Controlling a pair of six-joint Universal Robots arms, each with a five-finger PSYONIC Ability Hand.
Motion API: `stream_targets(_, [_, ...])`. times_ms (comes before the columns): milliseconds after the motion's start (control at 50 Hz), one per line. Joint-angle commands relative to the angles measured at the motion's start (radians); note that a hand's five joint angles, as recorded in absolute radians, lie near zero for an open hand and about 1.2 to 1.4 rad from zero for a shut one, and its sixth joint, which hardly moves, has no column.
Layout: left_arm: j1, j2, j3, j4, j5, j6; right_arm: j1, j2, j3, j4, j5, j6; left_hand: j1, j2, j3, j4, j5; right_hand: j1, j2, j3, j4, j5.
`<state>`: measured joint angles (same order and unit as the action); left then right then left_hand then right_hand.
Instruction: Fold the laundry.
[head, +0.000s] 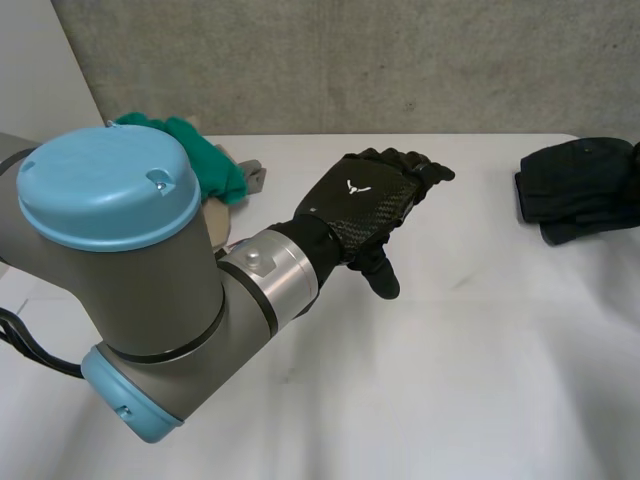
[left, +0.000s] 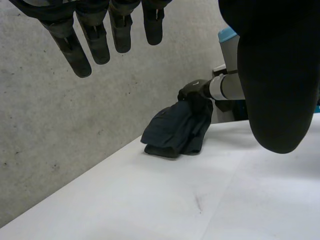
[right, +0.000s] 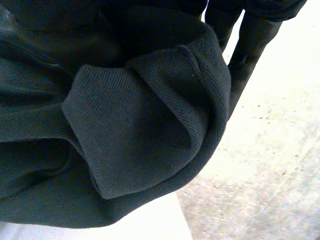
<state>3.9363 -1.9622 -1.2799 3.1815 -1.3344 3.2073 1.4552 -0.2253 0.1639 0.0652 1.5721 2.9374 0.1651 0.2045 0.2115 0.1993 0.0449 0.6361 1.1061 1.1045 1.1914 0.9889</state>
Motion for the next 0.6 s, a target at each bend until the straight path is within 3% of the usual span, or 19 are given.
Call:
stream_targets(20, [-0.002, -0.009, 0.004, 0.0, 0.001, -0.001, -0.009, 0.0, 0.008, -0.007, 0.026, -0.07, 0.028, -0.011, -0.019, -0.006, -0.026, -0.462, -0.932, -0.93, -1.017, -0.989])
stream_targets(120, [-0.005, -0.007, 0.004, 0.0, 0.001, -0.001, -0.016, 0.011, 0.025, -0.021, 0.13, -0.196, 0.028, -0.011, -0.019, -0.006, -0.026, -0.462, -0.932, -0.93, -1.017, -0.989])
stream_targets(240, [-0.008, -0.003, 0.005, 0.0, 0.0, -0.003, -0.007, -0.046, 0.126, -0.047, 0.131, -0.199, 0.031, -0.009, -0.016, -0.003, -0.024, -0.462, -0.932, -0.93, -1.017, -0.989])
stream_targets(380, [-0.002, 0.025, 0.001, 0.0, -0.014, -0.004, 0.025, -0.323, 0.463, -0.166, 0.125, -0.161, 0.031, -0.009, -0.016, -0.003, -0.024, -0.462, -0.932, -0.93, -1.017, -0.989])
stream_targets(480, [0.032, 0.066, 0.007, 0.008, -0.04, 0.0, 0.028, -0.578, 0.811, -0.413, 0.121, -0.161, 0.031, -0.009, -0.016, -0.003, -0.024, -0.462, -0.932, -0.93, -1.017, -0.989])
stream_targets(540, [0.109, 0.1, 0.017, 0.024, -0.094, 0.006, 0.036, -0.673, 0.96, -0.519, 0.108, -0.162, 0.031, -0.009, -0.016, -0.003, -0.024, -0.462, -0.932, -0.93, -1.017, -0.989])
stream_targets(600, [0.191, 0.117, 0.037, 0.057, -0.149, 0.014, 0.059, -0.804, 1.14, -0.582, 0.04, -0.158, 0.031, -0.009, -0.016, -0.003, -0.024, -0.462, -0.932, -0.93, -1.017, -0.989])
